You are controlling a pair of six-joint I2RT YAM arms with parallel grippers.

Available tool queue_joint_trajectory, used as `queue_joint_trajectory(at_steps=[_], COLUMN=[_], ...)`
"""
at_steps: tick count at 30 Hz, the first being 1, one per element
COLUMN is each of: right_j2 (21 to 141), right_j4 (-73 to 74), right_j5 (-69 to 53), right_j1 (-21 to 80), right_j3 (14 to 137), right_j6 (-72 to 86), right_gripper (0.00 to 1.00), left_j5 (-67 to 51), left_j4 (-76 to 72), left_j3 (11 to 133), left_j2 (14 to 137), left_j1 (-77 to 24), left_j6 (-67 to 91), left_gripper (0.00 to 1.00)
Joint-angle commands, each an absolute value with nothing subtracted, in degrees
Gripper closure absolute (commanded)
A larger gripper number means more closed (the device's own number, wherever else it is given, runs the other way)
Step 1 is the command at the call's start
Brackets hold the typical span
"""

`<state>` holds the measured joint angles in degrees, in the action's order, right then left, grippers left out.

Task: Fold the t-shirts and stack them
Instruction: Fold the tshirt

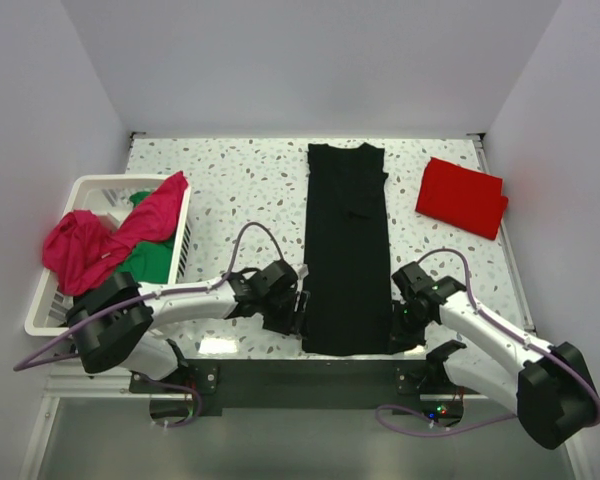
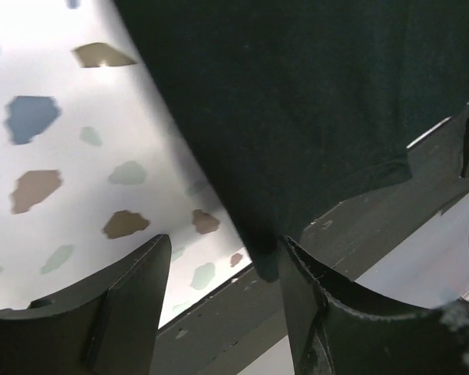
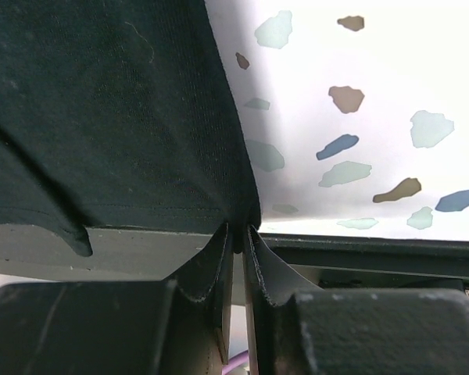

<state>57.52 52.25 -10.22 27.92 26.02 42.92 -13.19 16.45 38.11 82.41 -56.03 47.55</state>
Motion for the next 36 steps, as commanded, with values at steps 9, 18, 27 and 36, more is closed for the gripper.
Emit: queue_joint_trajectory(at_steps=[9, 18, 27, 36], right_j2=[55.37, 54.75, 55.55, 56.16], right_j4=[53.08, 53.17, 52.56, 52.73], right_j5=[-10.37, -10.37, -10.37, -10.55], right_j1=[28.30, 28.30, 28.39, 28.39], right_j3=[24.79, 24.87, 25.31, 25.84], right_j6=[44.30, 44.82, 44.82, 44.91], right_gripper=[0.89, 0.89, 0.90, 0.93], left_j5=[-14.77, -14.68, -15.99, -17.05], left_j4=[16.60, 18.72, 18.46, 17.14], left_j3=[42.19, 42.80, 43.24, 42.63], left_j2=[86.13, 86.48, 87.89, 86.93], left_j1=[-59.59, -60.56, -61.00, -61.08], left_j6=[48.43, 48.69, 48.25, 48.34], left_gripper=[0.56, 0.70, 0.78, 1.00])
